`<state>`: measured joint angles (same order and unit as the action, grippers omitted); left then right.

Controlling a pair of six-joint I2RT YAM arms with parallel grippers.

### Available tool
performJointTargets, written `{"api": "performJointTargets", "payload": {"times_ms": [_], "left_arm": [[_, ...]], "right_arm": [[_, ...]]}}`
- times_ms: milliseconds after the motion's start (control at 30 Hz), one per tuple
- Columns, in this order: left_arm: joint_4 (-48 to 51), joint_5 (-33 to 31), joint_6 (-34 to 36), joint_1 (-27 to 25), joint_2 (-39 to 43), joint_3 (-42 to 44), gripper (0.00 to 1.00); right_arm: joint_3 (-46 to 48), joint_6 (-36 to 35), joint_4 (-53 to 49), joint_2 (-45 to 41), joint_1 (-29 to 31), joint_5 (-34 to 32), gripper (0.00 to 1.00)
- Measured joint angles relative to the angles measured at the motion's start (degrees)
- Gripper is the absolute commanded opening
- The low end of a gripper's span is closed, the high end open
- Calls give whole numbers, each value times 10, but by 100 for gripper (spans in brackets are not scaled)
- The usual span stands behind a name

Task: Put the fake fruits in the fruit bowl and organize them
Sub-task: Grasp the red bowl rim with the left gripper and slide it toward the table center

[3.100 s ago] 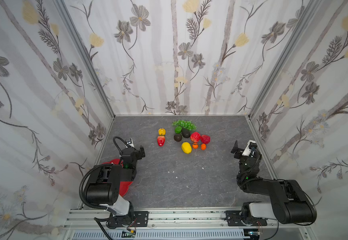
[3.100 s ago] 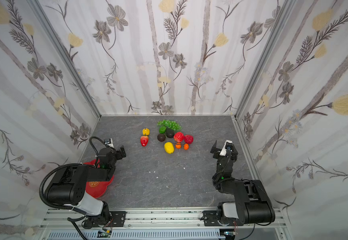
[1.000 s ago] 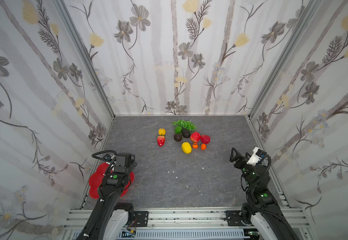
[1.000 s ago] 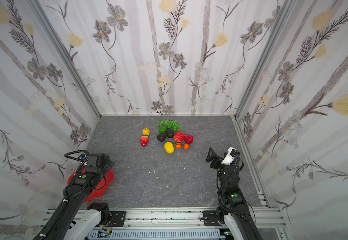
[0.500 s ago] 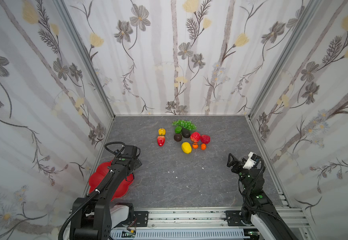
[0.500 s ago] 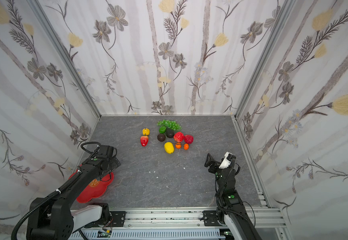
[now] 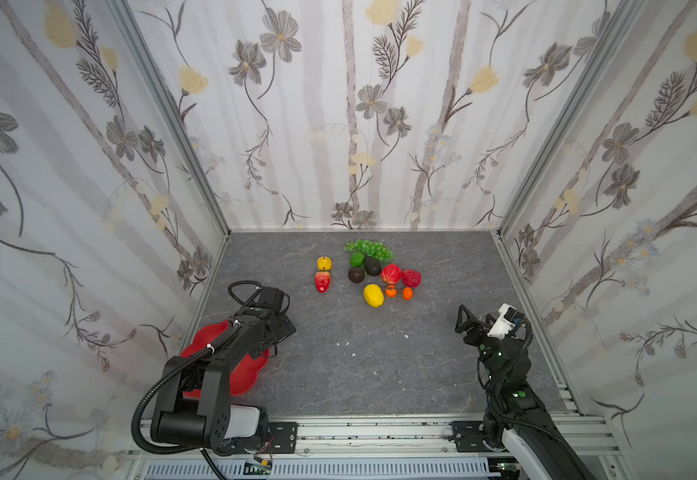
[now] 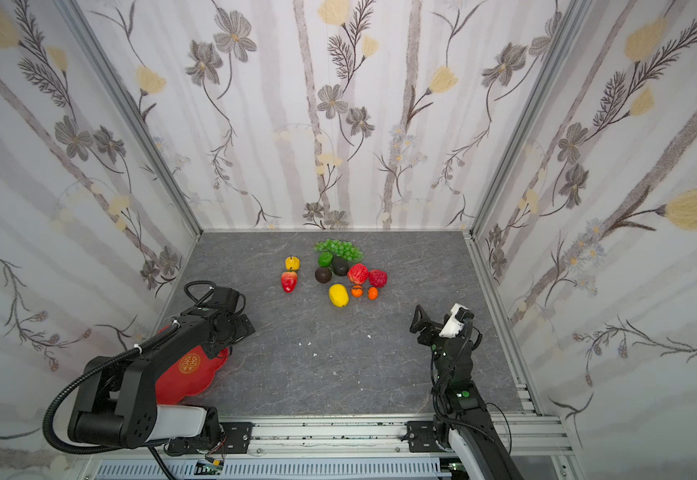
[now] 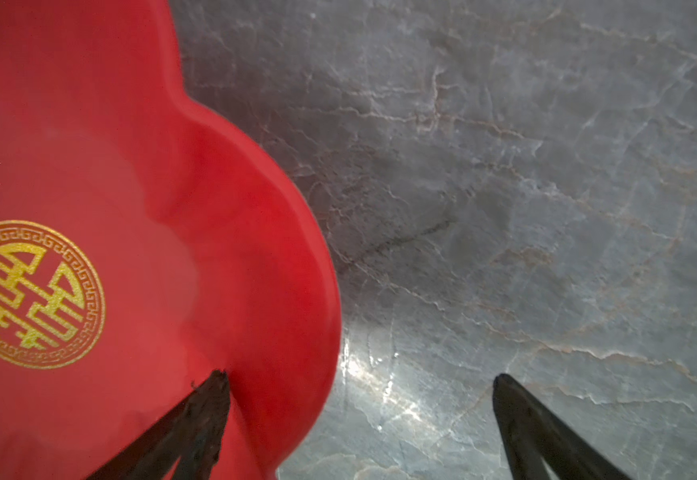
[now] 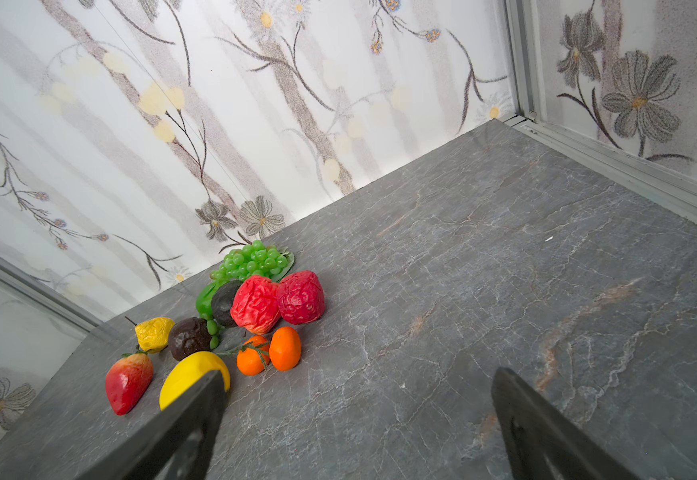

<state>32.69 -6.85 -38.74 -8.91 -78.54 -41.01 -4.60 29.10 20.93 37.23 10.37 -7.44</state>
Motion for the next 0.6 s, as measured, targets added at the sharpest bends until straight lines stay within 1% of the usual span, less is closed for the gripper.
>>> {"api": "performJointTargets", "payload": {"times_ms": [133,233,433,600], "left_arm": [[0,14,-5,-38,2,0,100],[0,20,-17,-76,7,0,100],[-8,29,-68,-182,-3,-12,100],[-15,24,-122,-290,-41,-49,100]], "right_arm": [[0,0,0,0,0,0,100],[0,0,0,0,0,-3,100],[0,4,-3,-6,0,-6,100],[0,4,-6,-20,0,-16,100]]}}
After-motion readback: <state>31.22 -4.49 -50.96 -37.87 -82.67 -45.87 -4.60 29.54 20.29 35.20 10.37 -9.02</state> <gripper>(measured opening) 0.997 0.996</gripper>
